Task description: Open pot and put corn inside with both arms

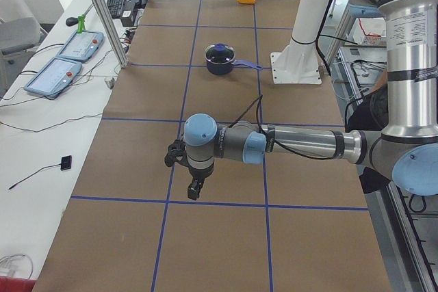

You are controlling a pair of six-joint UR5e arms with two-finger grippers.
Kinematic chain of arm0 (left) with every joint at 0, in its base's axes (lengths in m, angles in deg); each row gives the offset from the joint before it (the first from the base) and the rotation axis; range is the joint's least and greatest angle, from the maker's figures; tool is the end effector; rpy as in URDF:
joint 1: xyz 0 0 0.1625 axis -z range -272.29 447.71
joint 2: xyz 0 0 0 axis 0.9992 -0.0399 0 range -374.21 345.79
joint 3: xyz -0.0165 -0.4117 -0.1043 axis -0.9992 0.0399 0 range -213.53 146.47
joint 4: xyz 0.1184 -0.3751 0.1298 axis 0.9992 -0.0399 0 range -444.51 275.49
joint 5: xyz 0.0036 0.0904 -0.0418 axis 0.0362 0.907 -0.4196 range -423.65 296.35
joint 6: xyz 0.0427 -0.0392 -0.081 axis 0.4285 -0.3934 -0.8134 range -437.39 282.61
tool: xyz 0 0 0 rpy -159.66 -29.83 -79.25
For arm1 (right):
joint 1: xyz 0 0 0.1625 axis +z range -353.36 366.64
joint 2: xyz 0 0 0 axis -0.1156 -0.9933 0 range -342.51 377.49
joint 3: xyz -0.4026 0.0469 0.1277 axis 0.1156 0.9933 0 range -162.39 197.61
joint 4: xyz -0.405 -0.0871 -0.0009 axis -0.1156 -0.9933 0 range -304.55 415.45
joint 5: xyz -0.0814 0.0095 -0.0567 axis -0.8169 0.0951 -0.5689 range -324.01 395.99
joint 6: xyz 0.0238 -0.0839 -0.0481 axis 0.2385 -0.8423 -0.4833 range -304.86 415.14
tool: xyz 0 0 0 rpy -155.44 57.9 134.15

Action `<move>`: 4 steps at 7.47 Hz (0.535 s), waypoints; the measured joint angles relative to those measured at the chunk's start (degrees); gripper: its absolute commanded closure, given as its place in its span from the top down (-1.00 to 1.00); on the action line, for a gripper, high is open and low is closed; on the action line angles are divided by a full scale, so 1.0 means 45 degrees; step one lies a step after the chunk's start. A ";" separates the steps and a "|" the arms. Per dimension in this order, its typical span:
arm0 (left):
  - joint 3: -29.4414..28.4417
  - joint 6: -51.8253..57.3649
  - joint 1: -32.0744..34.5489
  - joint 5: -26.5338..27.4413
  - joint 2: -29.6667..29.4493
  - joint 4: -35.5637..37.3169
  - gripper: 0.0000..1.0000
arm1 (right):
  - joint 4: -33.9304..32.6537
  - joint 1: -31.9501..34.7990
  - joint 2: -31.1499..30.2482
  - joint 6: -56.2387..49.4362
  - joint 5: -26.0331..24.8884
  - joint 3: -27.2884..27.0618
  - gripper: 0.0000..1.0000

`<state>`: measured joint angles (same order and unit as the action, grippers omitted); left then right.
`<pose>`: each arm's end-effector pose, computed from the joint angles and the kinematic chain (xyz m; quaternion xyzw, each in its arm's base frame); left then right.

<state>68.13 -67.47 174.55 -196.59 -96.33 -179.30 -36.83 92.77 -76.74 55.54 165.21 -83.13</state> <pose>-0.0408 -0.4454 0.6149 0.0909 0.3603 0.1329 0.9189 0.0389 -0.4671 0.6113 0.0223 -0.3364 -0.0409 0.9406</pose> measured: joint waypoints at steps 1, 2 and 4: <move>0.0094 -0.0008 -0.0001 -0.0049 -0.0035 -0.0006 0.97 | 0.0000 0.0000 -0.0004 -0.0008 0.0006 -0.0232 1.00; 0.0307 -0.0032 -0.0001 -0.0147 -0.0106 -0.0009 0.97 | 0.0004 0.0000 0.0053 0.0006 -0.0007 -0.0419 1.00; 0.0577 -0.0063 -0.0002 -0.0193 -0.0762 -0.0003 0.97 | 0.0005 0.0000 0.0498 0.0121 -0.0074 -0.0776 1.00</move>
<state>70.72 -67.76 174.54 -197.46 -99.76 -179.31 -36.81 92.77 -74.51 56.09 164.87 -86.62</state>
